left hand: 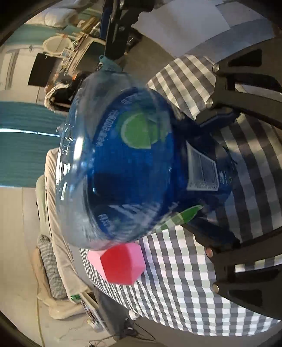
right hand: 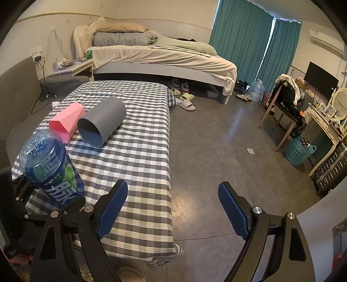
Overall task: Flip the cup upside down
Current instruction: 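Lower the bottle upright onto the table beside the gray cup, open left gripper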
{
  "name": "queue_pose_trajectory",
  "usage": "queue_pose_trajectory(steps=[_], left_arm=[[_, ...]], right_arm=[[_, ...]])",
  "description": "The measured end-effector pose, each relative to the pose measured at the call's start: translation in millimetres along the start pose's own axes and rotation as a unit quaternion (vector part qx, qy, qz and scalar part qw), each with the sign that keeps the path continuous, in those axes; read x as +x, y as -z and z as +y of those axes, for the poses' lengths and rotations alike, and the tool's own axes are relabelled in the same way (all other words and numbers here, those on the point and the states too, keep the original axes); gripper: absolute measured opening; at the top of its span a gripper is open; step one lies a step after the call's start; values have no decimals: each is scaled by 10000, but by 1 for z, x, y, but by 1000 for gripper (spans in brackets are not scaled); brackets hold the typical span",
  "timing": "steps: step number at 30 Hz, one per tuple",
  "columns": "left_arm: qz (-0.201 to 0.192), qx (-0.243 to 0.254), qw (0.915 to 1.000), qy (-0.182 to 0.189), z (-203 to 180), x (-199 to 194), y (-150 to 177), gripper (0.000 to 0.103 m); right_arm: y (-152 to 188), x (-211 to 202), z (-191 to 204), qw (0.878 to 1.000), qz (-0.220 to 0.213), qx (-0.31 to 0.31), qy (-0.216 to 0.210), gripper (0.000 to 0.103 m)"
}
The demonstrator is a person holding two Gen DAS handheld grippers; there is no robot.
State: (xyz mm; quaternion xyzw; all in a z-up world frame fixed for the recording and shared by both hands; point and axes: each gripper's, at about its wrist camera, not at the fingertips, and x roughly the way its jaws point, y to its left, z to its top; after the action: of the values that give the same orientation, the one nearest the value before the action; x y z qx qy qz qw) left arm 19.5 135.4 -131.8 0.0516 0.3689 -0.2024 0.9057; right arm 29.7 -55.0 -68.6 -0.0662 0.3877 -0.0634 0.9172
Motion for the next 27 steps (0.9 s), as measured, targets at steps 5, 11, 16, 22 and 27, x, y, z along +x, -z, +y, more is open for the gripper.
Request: queue_pose_trajectory(steps=[5,11,16,22,27], left_arm=[[-94,106,9998,-111,0,5,-4,72],[41,-67,9993,-368,8,19,-18,72],[54,-83,9991,-403,5,19,-19,74],[161,43,9993,-323,2,0,-14,84],[133,27,9997,-191,6,-22,-7,84]], right_arm=[[1,5,3,10000,59,7,-47,86],[2,10,4,9999,114,6,-77,86],[2,13,4,9998,141,30,-122,86],[8,9,6,9995,112,58,-294,86],[14,-5,14,9993,23,-11,-383,86]])
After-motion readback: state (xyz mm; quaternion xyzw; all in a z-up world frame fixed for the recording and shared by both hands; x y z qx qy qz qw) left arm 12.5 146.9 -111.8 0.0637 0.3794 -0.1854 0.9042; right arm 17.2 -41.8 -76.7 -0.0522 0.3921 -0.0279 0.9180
